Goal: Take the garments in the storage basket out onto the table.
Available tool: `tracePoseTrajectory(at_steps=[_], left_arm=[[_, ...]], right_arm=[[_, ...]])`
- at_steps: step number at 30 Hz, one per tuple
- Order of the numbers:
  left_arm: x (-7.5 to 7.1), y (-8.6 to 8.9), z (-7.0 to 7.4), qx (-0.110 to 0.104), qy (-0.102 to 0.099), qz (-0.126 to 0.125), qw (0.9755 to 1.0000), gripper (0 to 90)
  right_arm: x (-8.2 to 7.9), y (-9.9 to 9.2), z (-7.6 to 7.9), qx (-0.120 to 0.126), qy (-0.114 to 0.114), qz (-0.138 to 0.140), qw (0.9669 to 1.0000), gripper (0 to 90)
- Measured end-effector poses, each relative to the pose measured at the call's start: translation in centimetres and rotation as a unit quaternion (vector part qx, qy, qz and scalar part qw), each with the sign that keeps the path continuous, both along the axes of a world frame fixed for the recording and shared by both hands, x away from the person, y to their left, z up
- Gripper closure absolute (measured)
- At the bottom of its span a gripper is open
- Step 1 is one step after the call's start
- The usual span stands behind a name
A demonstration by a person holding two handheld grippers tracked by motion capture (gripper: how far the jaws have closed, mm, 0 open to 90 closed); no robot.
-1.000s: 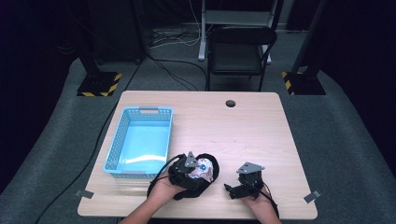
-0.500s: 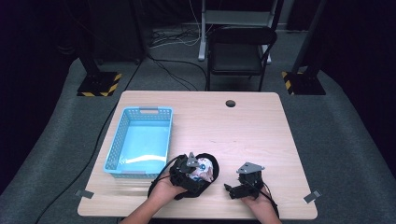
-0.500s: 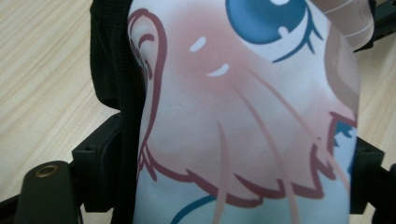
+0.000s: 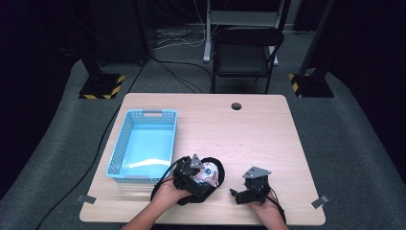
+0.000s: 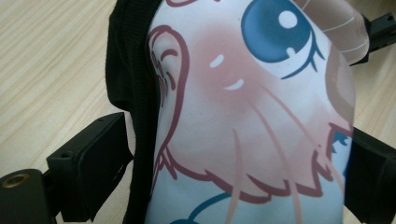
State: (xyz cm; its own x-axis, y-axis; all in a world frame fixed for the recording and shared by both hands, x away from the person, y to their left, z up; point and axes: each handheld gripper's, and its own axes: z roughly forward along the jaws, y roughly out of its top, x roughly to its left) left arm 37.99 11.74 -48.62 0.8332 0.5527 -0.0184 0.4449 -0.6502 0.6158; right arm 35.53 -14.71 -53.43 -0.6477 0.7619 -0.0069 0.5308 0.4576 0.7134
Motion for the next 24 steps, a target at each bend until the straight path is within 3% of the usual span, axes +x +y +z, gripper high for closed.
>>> tracePoseTrajectory(at_steps=[24], left_arm=[[-0.4,0.4,2.0,-0.028,-0.015,-0.005,0.9995,6.0]], right_arm=[[0.0,0.0,0.0,0.0,0.0,0.0,1.0,0.0]])
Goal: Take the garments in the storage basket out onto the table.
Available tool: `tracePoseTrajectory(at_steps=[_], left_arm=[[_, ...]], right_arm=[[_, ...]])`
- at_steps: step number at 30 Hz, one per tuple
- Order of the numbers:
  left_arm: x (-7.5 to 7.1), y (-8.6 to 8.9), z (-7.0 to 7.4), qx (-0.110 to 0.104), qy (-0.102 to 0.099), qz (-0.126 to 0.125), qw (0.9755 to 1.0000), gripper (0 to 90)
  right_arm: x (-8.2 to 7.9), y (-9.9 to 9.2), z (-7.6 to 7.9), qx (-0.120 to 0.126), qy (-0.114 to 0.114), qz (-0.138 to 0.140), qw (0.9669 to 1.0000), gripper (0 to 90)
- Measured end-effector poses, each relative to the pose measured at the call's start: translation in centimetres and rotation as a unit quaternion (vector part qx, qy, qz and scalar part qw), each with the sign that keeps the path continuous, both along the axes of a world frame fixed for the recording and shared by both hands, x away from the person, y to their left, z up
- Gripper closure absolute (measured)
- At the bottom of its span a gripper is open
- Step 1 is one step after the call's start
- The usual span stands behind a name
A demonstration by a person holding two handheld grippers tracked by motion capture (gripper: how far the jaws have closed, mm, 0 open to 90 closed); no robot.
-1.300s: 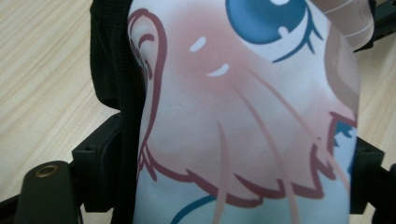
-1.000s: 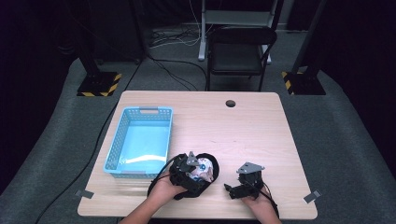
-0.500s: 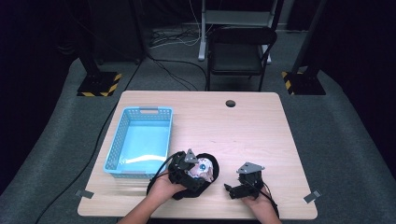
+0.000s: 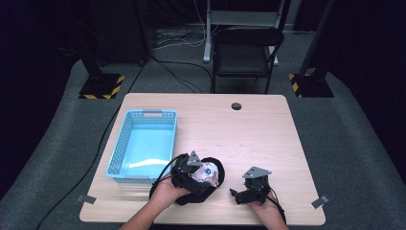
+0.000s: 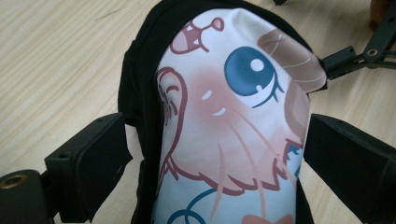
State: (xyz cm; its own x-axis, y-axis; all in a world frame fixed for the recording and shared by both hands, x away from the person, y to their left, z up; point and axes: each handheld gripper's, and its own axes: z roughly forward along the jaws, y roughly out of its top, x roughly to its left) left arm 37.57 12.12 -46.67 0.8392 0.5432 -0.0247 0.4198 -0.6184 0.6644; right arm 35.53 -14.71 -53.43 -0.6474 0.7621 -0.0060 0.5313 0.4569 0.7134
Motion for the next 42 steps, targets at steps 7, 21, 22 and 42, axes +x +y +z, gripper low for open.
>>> tracePoseTrajectory(at_steps=[7,21,22,42], left_arm=[[-0.2,0.2,0.6,-0.01,-0.006,-0.002,0.9999,6.0],[-0.1,1.3,2.0,-0.03,-0.022,0.013,0.9992,6.1],[-0.1,1.4,2.1,-0.032,-0.023,0.014,0.9991,6.1],[0.7,3.6,3.2,-0.051,-0.031,0.047,0.9971,6.0]], right_arm=[[0.0,0.0,0.0,-0.001,0.0,0.0,1.0,0.0],[0.0,0.0,0.0,-0.001,0.0,0.0,1.0,0.0],[0.0,0.0,0.0,-0.001,0.0,0.0,1.0,0.0],[0.0,0.0,0.0,-0.001,0.0,0.0,1.0,0.0]])
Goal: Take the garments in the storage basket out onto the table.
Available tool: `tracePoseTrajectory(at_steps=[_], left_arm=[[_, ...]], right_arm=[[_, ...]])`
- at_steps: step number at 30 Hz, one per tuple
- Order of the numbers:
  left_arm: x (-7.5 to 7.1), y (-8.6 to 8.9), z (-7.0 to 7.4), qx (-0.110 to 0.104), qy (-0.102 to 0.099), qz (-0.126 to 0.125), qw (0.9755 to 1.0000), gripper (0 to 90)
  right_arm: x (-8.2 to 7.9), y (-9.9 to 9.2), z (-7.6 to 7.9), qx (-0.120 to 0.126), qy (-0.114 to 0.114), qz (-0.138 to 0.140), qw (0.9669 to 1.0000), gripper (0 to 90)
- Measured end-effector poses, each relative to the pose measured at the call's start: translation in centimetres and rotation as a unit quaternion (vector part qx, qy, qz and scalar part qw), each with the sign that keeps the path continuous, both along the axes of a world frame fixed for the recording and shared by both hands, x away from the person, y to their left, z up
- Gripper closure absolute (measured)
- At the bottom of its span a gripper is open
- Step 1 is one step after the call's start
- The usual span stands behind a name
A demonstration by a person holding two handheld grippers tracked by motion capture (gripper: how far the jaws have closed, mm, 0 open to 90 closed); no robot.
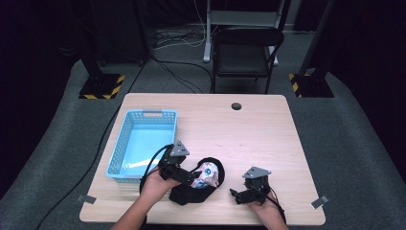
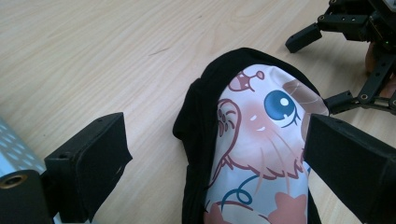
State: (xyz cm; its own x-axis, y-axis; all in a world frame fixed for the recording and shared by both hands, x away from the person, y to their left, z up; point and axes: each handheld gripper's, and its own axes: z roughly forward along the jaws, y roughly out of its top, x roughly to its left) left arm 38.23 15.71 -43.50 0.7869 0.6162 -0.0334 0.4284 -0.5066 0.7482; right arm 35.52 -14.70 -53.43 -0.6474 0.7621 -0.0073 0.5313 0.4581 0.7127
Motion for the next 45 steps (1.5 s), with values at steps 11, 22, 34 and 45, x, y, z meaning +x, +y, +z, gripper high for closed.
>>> tracePoseTrajectory(at_steps=[11,22,34,45], left_arm=[[0.6,1.5,0.3,-0.011,-0.001,0.025,0.9996,6.0],[1.3,3.1,0.5,-0.021,0.001,0.048,0.9986,6.0],[2.2,5.2,0.4,-0.035,0.008,0.081,0.996,6.0],[3.0,6.7,-0.4,-0.042,0.021,0.106,0.9932,6.1]], right_arm=[[0.0,0.0,0.0,0.0,0.0,0.0,1.0,0.0],[0.0,0.0,0.0,0.0,0.0,0.0,1.0,0.0],[0.0,0.0,0.0,0.0,0.0,0.0,1.0,0.0],[0.0,0.0,0.0,0.0,0.0,0.0,1.0,0.0]])
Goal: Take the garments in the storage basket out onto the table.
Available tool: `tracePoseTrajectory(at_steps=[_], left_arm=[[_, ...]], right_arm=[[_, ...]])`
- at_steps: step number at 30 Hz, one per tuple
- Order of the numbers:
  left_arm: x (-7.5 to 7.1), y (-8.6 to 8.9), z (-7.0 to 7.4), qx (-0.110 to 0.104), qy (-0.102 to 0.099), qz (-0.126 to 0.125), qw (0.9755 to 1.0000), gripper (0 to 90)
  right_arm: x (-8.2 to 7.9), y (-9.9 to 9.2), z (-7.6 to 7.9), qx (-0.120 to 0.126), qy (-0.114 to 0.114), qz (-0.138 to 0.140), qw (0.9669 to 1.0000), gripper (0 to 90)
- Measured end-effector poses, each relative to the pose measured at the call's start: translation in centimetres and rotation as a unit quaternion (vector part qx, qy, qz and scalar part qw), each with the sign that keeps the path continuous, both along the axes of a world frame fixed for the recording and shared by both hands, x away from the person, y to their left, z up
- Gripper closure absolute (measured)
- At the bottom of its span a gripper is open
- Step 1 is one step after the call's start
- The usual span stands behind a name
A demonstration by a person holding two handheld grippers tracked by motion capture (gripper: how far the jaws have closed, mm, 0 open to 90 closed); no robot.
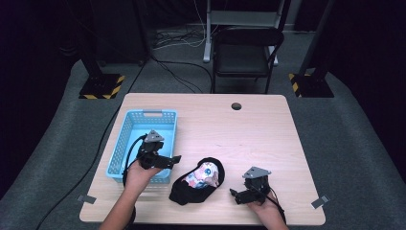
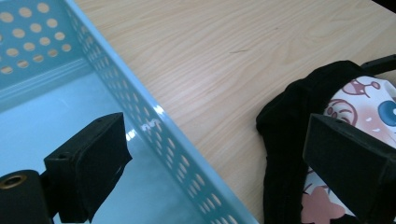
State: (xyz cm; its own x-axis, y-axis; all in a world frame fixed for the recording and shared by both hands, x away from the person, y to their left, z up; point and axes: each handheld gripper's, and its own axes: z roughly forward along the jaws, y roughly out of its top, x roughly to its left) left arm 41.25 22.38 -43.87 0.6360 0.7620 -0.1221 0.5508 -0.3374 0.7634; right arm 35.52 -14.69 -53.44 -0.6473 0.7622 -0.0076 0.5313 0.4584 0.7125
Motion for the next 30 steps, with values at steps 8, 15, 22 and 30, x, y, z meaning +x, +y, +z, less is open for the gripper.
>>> tracePoseTrajectory(at_steps=[8,15,22,30], left_arm=[[0.4,0.8,-0.4,-0.005,0.007,0.014,0.9999,6.1],[0.8,1.6,-0.8,-0.01,0.015,0.025,0.9995,6.1],[1.1,2.4,-1.1,-0.018,0.023,0.035,0.999,6.1],[1.4,3.5,-1.3,-0.021,0.025,0.054,0.998,6.1]], right_arm=[[0.0,0.0,0.0,0.0,0.0,0.0,1.0,0.0],[0.0,0.0,0.0,0.0,0.0,0.0,1.0,0.0],[0.0,0.0,0.0,0.0,0.0,0.0,1.0,0.0],[0.0,0.0,0.0,0.0,0.0,0.0,1.0,0.0]])
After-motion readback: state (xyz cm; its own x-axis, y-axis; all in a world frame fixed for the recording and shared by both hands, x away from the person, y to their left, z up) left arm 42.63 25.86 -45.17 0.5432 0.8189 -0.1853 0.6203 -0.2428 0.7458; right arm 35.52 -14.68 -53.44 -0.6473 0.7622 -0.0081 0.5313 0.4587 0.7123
